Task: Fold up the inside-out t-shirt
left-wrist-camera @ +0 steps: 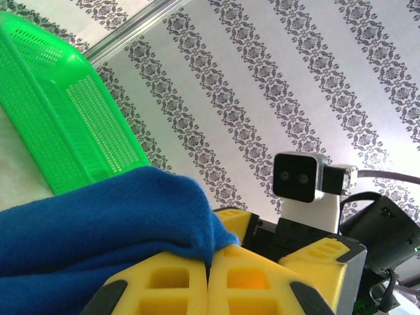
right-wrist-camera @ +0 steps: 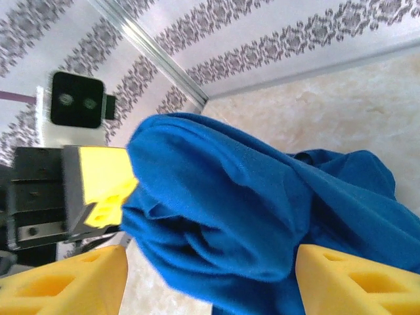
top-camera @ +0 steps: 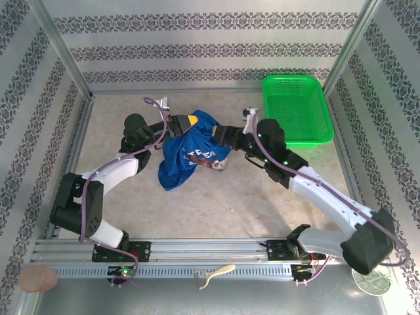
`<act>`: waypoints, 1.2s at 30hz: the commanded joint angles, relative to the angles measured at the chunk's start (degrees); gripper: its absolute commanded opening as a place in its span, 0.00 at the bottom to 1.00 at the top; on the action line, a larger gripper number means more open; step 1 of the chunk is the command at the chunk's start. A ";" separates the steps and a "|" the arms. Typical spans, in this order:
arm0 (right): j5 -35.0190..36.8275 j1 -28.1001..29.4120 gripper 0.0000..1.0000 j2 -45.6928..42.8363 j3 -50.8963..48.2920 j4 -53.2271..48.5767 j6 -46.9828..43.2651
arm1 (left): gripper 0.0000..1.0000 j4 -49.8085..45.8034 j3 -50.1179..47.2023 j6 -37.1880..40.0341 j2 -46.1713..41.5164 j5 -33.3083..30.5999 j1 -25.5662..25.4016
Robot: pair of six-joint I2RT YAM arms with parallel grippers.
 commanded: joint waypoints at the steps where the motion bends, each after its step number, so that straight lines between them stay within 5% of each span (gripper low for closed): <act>1: 1.24 0.54 0.69 6.63 4.16 -2.02 -3.35 | 0.00 -0.15 0.85 1.78 -2.23 1.08 0.44; 4: -0.50 0.33 0.62 12.99 7.53 -1.14 -3.97 | 0.00 -1.57 1.30 2.30 -2.68 1.14 0.38; 8: -5.29 -1.39 0.00 15.19 8.59 1.09 -3.21 | 0.00 -4.07 1.14 2.72 -2.49 -0.15 0.73; 14: -17.92 -6.71 0.00 7.41 3.83 5.57 -0.59 | 0.00 -17.35 0.40 8.36 -1.25 -8.88 3.94; 19: -30.29 -10.02 0.00 3.79 -0.33 16.96 4.32 | 0.48 -22.85 2.69 12.16 1.92 -10.18 4.82; 22: -33.40 -11.03 0.00 4.84 -1.28 22.57 7.31 | 0.59 -23.48 2.18 12.94 0.53 -10.32 4.81; 30: -36.58 -12.12 0.00 10.75 -2.03 33.71 14.85 | 0.63 -42.94 5.32 29.02 -10.47 -17.09 -2.78; 36: -35.10 -12.12 0.00 11.09 -2.68 33.89 15.61 | 0.65 -56.65 13.82 44.03 -8.41 -24.31 -10.15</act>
